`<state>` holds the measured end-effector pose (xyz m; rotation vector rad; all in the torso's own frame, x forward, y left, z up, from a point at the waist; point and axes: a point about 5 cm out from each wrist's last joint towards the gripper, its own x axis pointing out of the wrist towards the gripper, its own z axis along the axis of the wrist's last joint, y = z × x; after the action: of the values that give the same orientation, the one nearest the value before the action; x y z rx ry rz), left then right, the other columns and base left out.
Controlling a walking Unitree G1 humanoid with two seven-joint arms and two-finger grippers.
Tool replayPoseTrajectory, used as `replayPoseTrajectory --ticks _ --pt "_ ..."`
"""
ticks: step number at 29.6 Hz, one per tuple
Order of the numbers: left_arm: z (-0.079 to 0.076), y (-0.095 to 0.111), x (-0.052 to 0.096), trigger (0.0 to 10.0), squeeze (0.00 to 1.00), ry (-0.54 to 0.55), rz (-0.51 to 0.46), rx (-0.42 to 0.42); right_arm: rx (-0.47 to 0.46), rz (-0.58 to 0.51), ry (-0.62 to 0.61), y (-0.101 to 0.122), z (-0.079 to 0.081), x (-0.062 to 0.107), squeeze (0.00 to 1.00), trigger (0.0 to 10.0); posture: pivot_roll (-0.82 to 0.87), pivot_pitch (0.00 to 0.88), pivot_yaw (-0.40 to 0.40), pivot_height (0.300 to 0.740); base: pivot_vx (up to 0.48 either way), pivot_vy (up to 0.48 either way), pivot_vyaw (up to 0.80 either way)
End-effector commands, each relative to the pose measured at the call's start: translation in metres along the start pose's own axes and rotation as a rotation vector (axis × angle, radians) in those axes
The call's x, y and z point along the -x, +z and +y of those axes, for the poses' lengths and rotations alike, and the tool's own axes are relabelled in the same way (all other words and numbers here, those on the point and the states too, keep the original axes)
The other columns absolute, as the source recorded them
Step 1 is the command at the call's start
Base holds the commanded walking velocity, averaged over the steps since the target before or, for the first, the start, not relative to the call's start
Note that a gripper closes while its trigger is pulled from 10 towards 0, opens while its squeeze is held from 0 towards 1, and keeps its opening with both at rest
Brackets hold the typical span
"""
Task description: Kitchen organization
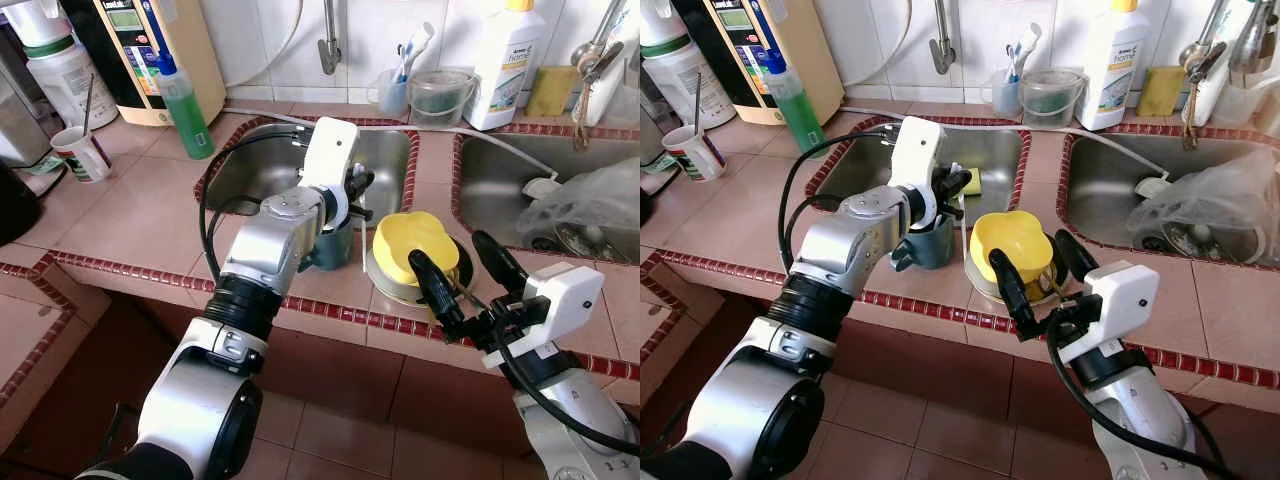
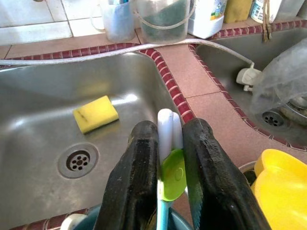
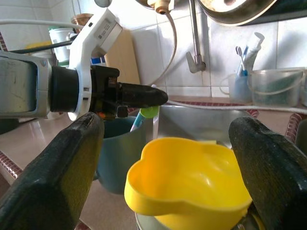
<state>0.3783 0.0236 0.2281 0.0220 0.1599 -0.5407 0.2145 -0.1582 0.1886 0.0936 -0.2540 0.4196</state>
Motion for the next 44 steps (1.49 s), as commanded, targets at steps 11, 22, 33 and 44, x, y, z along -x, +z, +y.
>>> replayPoseTrajectory --ticks 11,22,33,44 --pt "0.008 0.009 0.003 0.2 0.0 0.023 -0.031 -0.004 0.004 -0.01 0.02 0.004 0.001 -0.003 0.0 10.0 -0.02 0.067 0.118 0.74 0.0 0.0 0.0" --pt "0.01 0.01 0.001 10.0 0.0 0.028 -0.019 -0.01 0.009 -0.012 0.03 0.004 0.0 -0.005 0.0 10.0 -0.01 0.063 0.113 0.74 0.0 0.0 0.0" --pt "0.018 0.025 0.01 10.0 0.0 0.009 -0.158 0.076 0.012 -0.015 0.029 0.005 -0.001 -0.005 0.0 10.0 -0.02 0.061 0.115 0.74 0.0 0.0 0.0" --pt "0.034 0.021 0.034 10.0 0.0 -0.032 -0.271 0.179 0.01 -0.017 0.032 0.005 -0.002 -0.006 0.0 10.0 0.01 0.064 0.102 0.74 0.0 0.0 0.0"
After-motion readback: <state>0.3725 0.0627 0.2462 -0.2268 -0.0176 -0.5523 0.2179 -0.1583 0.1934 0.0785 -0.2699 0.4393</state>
